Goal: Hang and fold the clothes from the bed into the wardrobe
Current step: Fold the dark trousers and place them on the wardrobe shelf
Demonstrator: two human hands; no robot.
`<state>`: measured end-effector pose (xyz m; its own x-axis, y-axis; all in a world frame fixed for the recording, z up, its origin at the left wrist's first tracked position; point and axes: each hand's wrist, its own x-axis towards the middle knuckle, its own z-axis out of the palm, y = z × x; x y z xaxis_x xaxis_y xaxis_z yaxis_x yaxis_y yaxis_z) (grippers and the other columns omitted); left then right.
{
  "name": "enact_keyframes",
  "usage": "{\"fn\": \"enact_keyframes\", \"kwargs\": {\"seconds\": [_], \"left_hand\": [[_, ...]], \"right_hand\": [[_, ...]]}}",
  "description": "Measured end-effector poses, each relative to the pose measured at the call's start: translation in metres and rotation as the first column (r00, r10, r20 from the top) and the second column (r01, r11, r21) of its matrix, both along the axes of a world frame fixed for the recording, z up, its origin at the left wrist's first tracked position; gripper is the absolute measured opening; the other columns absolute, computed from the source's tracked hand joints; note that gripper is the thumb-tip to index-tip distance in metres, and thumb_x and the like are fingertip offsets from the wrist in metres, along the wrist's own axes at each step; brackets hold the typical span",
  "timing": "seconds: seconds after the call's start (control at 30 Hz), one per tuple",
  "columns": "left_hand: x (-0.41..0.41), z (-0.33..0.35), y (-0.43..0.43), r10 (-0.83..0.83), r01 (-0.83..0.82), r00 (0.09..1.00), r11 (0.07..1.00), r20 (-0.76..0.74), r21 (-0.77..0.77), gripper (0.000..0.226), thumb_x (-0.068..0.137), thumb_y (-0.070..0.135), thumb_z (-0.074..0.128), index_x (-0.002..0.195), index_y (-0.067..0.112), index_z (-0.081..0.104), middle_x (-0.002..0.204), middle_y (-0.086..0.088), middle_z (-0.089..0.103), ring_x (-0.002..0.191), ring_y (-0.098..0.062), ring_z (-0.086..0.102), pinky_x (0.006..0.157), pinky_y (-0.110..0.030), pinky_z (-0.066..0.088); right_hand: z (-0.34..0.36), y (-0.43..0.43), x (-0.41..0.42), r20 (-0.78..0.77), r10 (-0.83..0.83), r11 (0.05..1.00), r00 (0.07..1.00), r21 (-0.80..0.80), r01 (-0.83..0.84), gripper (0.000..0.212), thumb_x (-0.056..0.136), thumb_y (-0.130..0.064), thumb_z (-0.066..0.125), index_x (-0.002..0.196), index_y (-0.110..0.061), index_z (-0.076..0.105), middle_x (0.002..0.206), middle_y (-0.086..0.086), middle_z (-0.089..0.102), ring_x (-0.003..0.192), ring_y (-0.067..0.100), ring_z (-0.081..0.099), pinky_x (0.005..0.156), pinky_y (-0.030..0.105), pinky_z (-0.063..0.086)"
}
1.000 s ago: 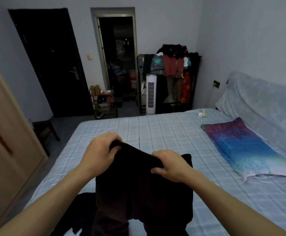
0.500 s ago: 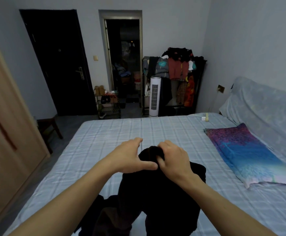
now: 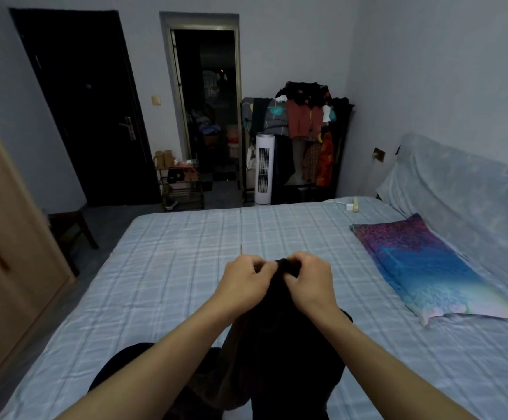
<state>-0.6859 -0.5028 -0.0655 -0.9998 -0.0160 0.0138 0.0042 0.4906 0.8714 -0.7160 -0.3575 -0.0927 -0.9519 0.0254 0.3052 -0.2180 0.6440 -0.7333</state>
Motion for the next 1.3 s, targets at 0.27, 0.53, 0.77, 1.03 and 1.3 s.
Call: {"fn": "enact_keyframes", "kwargs": {"seconds": [0.27,0.53,0.77,1.03,1.3], "left_hand": [[0.004,-0.016,-0.002,0.025,-0.02,0.998,0.996,-0.054,0.083,0.035,0.083,-0.003,0.065,0.106,0.022,0.076,0.091,0.002,0.077,0.08,-0.011,0.074,0.075,-0.037,0.063],[0.004,-0.029,-0.005,-0.036,0.019,0.997,0.974,0.07,0.224,0.052,0.084,-0.015,0.063,0.13,0.009,0.06,0.106,-0.004,0.072,0.089,-0.011,0.074,0.091,-0.031,0.058],[-0.001,-0.02,-0.028,-0.223,0.151,0.957,0.929,-0.187,-0.339,0.047,0.076,0.013,0.082,0.118,0.028,0.066,0.106,0.016,0.065,0.094,-0.001,0.061,0.082,-0.02,0.051],[0.002,-0.014,-0.029,-0.506,0.25,0.812,0.751,-0.29,-0.612,0.041,0.075,0.033,0.079,0.108,0.028,0.056,0.099,0.015,0.064,0.093,-0.005,0.057,0.087,-0.028,0.046],[0.009,-0.02,-0.026,-0.454,0.116,0.79,0.771,-0.413,-0.626,0.026,0.078,0.034,0.067,0.099,0.029,0.052,0.078,0.019,0.058,0.072,-0.006,0.057,0.087,-0.028,0.04]], "right_hand": [[0.012,0.012,0.014,0.185,0.309,0.923,0.933,-0.294,-0.247,0.039,0.07,-0.059,0.075,0.097,-0.03,0.074,0.09,-0.013,0.075,0.085,-0.002,0.069,0.073,0.016,0.054],[-0.014,0.016,0.022,0.153,0.169,0.985,0.974,-0.054,-0.163,0.079,0.066,-0.01,0.078,0.138,-0.025,0.049,0.106,-0.01,0.061,0.084,0.003,0.063,0.059,0.009,0.049],[-0.011,0.025,0.024,0.116,0.283,0.955,0.952,-0.126,-0.268,0.084,0.066,-0.002,0.073,0.136,-0.036,0.042,0.094,-0.007,0.069,0.081,0.007,0.069,0.064,0.022,0.057],[0.003,0.031,0.028,0.012,0.458,0.888,0.889,-0.053,-0.456,0.074,0.066,-0.005,0.069,0.128,-0.036,0.043,0.095,-0.008,0.072,0.09,0.008,0.07,0.076,0.022,0.056],[0.006,0.036,0.042,-0.005,0.412,0.851,0.911,0.359,-0.383,0.055,0.075,-0.031,0.072,0.125,-0.03,0.05,0.109,-0.01,0.062,0.1,0.009,0.06,0.089,0.033,0.05]]}}
